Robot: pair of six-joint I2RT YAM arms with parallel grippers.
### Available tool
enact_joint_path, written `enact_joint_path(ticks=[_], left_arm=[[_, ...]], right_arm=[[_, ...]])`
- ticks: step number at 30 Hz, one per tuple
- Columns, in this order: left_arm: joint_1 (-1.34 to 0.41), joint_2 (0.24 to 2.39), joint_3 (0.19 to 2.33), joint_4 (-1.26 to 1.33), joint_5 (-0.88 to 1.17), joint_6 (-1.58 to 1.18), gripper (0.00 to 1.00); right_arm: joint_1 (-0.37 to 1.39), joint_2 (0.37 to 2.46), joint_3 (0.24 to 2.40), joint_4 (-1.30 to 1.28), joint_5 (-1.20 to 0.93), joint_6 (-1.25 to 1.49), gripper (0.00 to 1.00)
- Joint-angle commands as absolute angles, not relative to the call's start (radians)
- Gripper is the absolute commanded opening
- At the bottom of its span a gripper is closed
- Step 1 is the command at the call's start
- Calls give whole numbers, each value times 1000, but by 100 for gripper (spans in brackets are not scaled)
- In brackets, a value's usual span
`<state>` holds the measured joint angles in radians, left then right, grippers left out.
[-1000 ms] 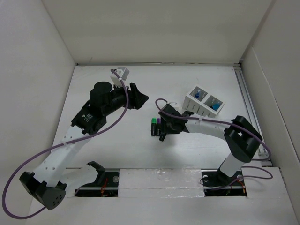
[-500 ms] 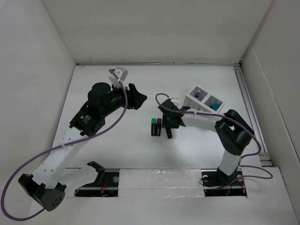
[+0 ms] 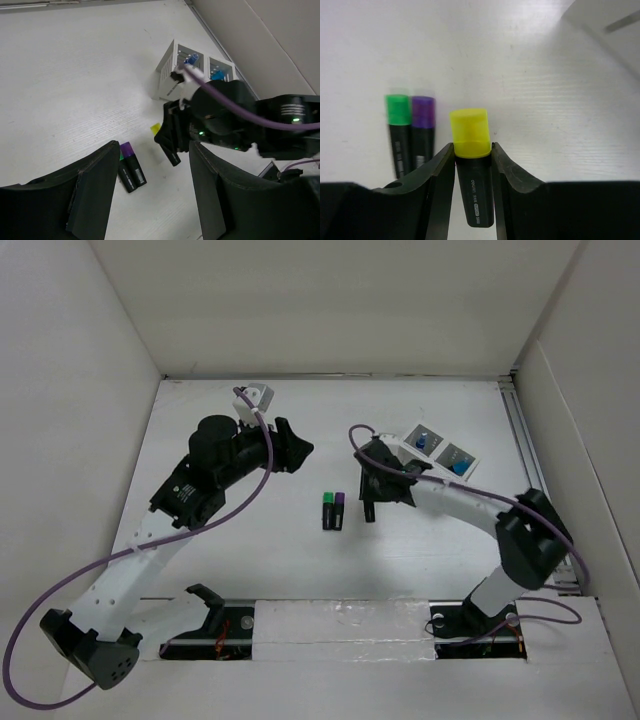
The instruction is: Organize the desk
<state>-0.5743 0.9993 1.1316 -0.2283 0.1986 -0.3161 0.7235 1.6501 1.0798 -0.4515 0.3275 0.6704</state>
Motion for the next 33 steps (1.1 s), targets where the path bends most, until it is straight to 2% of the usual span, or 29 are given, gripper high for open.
enact_joint_path(ticks=[1,7,8,12,17,25,33], left_arm=[[-574,982,1160,-189,187,-333,54],[-574,997,1166,-190,219,-359,53],[-574,993,1164,-190,216,-362,53],[-574,973,1158,-181,207,-374,53],[-574,957,1170,-213,183,-373,52],[-574,908,1132,-222,176,-387,52],[-574,888,1117,-221,150,-387,53]], right_arm=[[674,1438,1126,-449,354,597,5],[481,1221,1167,-450,403,584,5],[401,1188,1158,-434,411,584,6],[206,1190,1134,-371,420,601,5],[92,1262,1143,-287,531,588,5],[92,1357,1149,-304,581,532,6],[112,1339,1062,-282,597,548,8]])
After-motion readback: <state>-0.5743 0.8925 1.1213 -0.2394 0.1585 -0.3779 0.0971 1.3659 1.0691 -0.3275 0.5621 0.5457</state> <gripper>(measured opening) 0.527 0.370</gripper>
